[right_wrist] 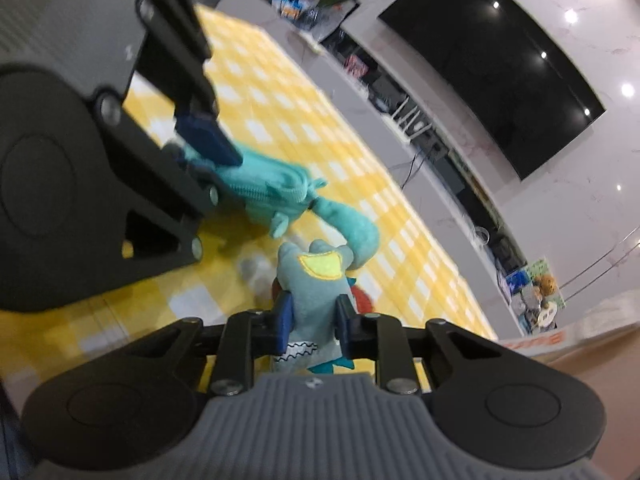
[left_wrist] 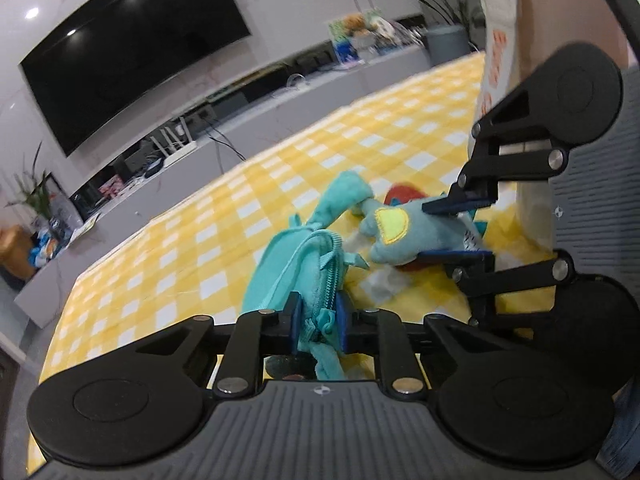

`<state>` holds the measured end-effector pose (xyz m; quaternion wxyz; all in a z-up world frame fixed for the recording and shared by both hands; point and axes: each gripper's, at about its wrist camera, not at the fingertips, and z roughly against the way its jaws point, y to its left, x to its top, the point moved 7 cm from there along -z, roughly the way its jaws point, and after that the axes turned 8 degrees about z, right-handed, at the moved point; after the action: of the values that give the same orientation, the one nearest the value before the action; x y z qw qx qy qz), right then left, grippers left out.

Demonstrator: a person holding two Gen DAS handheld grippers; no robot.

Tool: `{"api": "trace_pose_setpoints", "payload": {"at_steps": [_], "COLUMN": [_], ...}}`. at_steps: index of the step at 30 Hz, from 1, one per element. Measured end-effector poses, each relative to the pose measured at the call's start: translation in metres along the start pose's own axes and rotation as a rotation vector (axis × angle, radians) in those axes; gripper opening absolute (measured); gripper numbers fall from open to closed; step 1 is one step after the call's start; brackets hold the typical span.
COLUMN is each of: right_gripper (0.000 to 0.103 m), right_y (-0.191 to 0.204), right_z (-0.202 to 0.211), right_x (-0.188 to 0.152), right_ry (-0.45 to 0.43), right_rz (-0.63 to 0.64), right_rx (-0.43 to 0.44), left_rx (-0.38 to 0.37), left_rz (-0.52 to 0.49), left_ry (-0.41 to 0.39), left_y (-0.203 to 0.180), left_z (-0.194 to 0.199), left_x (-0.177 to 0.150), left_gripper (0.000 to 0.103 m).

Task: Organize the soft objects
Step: 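Grasp the teal pouch strap with the left tool while the right tool grasps the teal plush dinosaur, then lift the teal pouch with the left tool while the right tool lifts the plush dinosaur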

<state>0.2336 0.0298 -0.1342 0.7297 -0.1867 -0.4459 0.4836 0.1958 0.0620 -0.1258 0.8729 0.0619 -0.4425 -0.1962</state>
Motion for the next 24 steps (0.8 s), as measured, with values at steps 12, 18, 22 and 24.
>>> {"api": "trace_pose_setpoints", "payload": {"at_steps": [12, 18, 22, 24], "right_gripper": [0.021, 0.021, 0.021, 0.021], "right_y": [-0.009, -0.030, -0.041, -0.045], "right_z": [0.079, 0.121, 0.148, 0.160], "right_x": [0.019, 0.012, -0.001, -0.009], "right_ry": [-0.138, -0.166, -0.180, -0.184], "right_rz": [-0.171, -0.349, -0.441, -0.468], "right_rx": [0.124, 0.204, 0.226, 0.217], "left_rx": [0.057, 0.045, 0.017, -0.004], "left_rz": [0.207, 0.340, 0.382, 0.392], "left_ry": [-0.016, 0.012, 0.005, -0.008], "left_y": [0.021, 0.027, 0.023, 0.017], "left_z": [0.063, 0.090, 0.108, 0.119], "left_x": [0.010, 0.012, 0.019, 0.023], "left_gripper": [0.016, 0.016, 0.016, 0.016]}}
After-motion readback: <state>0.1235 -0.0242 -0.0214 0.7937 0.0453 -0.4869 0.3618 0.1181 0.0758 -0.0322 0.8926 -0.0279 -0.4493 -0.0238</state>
